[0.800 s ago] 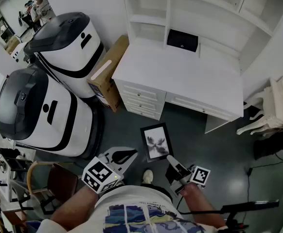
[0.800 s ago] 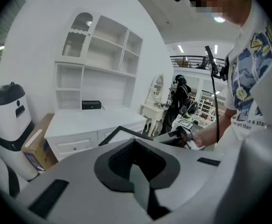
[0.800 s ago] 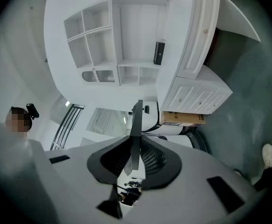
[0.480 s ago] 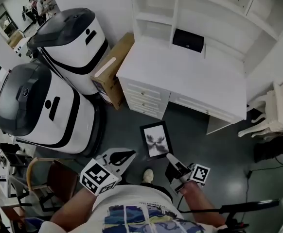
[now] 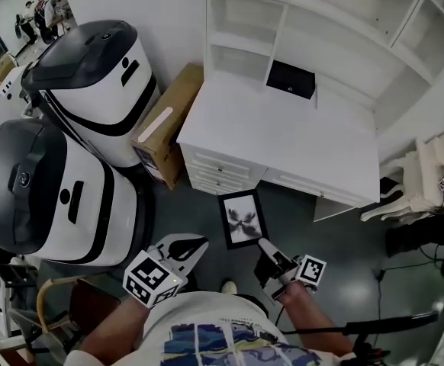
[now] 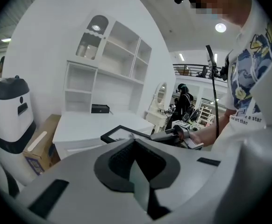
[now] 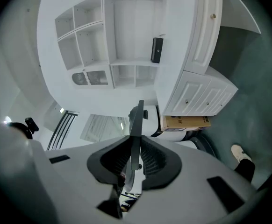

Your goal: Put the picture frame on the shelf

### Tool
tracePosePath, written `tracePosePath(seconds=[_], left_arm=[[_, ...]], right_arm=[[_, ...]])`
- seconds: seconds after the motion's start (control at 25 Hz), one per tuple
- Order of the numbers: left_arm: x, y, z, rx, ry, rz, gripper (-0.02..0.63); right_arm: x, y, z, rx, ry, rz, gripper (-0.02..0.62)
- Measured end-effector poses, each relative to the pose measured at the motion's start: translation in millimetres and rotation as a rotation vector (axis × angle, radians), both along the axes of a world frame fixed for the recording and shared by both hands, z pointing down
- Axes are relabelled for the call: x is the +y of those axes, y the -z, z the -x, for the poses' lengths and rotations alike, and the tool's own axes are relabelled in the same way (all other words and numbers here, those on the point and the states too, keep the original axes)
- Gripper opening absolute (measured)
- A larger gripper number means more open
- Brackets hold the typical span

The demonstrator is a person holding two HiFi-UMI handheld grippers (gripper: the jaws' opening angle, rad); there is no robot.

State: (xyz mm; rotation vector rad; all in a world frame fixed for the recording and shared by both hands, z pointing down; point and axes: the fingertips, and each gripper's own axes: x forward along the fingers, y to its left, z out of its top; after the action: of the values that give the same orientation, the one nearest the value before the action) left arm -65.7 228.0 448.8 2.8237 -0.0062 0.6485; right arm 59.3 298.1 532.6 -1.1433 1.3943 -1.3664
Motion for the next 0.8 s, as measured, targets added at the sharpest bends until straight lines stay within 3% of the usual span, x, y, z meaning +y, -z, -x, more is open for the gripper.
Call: tracePosePath(seconds=[0.44, 0.8], left_arm=[[-141.1, 12.5, 27.3, 0.032, -0.136, -0.001, 0.014], [-219.5, 7.7, 40.4, 0.056, -0.071, 0.028, 0.014]], right_arm=[[-154.7, 20.6, -25.6, 0.006, -0.234, 0.018, 0.083], [-255.2, 24.9, -82.7, 0.043, -0.348, 0.009, 0.083]])
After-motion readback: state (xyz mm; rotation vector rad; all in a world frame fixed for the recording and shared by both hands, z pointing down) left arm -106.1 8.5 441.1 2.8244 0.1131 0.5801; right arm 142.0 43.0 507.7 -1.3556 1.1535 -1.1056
